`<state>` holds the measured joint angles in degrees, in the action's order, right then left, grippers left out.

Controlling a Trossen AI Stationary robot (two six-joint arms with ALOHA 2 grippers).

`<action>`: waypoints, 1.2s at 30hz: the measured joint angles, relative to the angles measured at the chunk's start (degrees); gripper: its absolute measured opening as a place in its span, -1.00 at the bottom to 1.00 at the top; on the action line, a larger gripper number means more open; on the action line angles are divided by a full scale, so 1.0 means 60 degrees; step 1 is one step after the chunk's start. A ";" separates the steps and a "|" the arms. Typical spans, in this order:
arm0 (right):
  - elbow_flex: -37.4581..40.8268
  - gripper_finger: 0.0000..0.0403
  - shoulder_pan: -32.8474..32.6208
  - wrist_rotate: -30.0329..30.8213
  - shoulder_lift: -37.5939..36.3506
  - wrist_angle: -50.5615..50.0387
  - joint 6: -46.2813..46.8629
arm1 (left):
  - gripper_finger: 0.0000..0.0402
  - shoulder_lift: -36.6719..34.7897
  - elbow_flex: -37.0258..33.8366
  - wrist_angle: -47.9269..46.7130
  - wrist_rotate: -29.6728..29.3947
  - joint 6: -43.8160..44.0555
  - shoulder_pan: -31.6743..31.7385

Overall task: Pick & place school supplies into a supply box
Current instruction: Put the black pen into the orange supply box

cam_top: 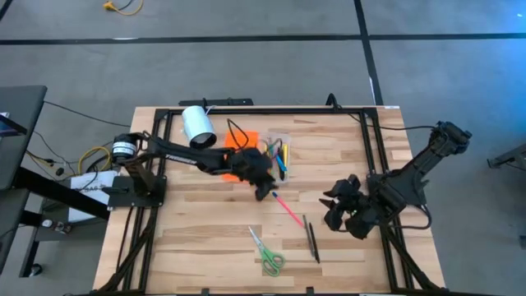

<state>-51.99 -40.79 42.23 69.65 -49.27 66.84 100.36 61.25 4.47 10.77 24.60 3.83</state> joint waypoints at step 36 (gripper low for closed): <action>-0.0456 -0.41 -0.0321 -0.4911 0.4846 0.3055 0.5704 | -0.30 0.0000 0.0000 -0.3891 -0.1909 -0.3009 -0.2830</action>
<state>-54.72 -42.72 12.76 98.72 -30.94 101.06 100.36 61.25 -18.87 -0.69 6.54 -13.15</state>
